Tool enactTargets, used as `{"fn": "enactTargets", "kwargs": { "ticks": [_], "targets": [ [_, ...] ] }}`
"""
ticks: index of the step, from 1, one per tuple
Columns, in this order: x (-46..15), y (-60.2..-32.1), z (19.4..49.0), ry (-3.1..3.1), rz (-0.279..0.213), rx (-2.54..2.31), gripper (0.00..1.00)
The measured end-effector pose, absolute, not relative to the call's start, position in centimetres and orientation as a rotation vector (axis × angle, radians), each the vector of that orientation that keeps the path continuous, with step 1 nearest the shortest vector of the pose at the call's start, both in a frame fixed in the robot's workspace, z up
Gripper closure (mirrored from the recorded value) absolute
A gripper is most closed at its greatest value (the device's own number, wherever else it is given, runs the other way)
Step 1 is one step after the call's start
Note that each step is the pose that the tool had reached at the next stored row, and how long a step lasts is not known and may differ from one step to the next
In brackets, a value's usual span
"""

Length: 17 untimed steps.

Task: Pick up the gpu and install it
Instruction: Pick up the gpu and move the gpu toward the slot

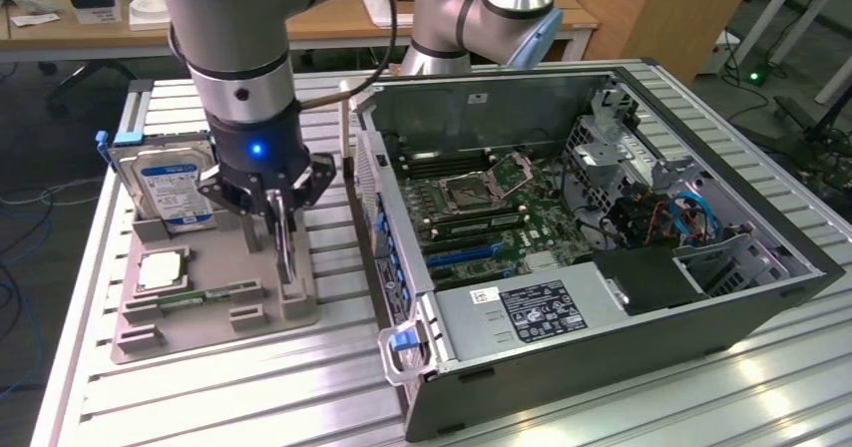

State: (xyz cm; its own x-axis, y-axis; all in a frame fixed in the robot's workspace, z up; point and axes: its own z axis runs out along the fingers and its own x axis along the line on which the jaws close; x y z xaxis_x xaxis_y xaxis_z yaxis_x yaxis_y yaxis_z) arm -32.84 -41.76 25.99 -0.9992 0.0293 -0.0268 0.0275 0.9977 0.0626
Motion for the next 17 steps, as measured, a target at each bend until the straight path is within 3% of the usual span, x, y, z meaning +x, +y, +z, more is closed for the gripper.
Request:
{"fn": "enactTargets", "kwargs": {
  "ticks": [17],
  "targets": [
    [-32.84,-41.77,26.76,3.112,0.101,0.044,0.73]
  ]
}}
